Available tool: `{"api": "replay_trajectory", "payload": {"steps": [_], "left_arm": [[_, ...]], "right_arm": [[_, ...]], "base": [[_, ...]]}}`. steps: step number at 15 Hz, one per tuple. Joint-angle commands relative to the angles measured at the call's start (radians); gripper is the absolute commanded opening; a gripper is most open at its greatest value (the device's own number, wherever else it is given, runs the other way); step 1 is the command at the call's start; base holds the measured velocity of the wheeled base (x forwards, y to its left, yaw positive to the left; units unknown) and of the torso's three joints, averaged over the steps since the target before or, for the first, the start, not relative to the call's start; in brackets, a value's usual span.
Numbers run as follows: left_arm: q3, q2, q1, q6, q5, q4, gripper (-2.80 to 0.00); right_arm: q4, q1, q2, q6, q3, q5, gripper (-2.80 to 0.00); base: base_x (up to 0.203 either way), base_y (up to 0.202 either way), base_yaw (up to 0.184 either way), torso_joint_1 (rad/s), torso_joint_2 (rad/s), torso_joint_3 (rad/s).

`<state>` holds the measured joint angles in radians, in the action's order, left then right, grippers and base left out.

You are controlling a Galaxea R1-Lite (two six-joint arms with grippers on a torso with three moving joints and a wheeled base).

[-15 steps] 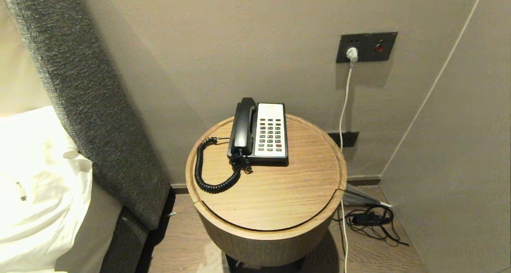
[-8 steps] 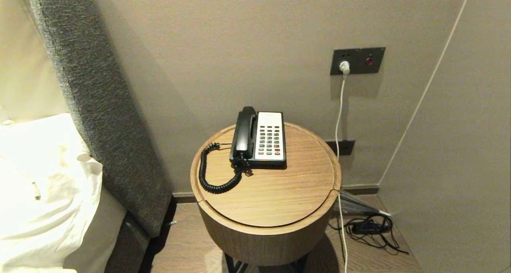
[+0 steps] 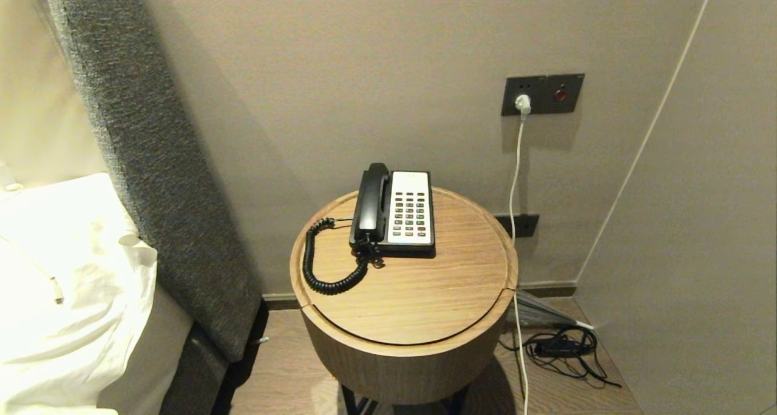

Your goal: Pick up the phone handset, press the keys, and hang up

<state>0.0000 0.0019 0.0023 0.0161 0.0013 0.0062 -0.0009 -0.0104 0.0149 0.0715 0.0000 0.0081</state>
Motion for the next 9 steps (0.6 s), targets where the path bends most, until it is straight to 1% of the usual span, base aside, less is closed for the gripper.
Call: {"api": "replay_trajectory", "payload": {"steps": [1,9], "left_arm": [[0.0,0.0,0.001,0.0,0.0,0.0,-2.8],[0.0,0.0,0.001,0.001,0.0,0.0,-2.8]], "right_arm": [[-0.001,0.0,0.002,0.002,0.0,0.001,-2.8],[0.001,0.0,0.002,0.0,0.0,0.0,-2.8]], "base": [[0.0,0.0,0.0,0.0,0.0,0.0],[0.0,0.0,0.0,0.0,0.0,0.0]]}}
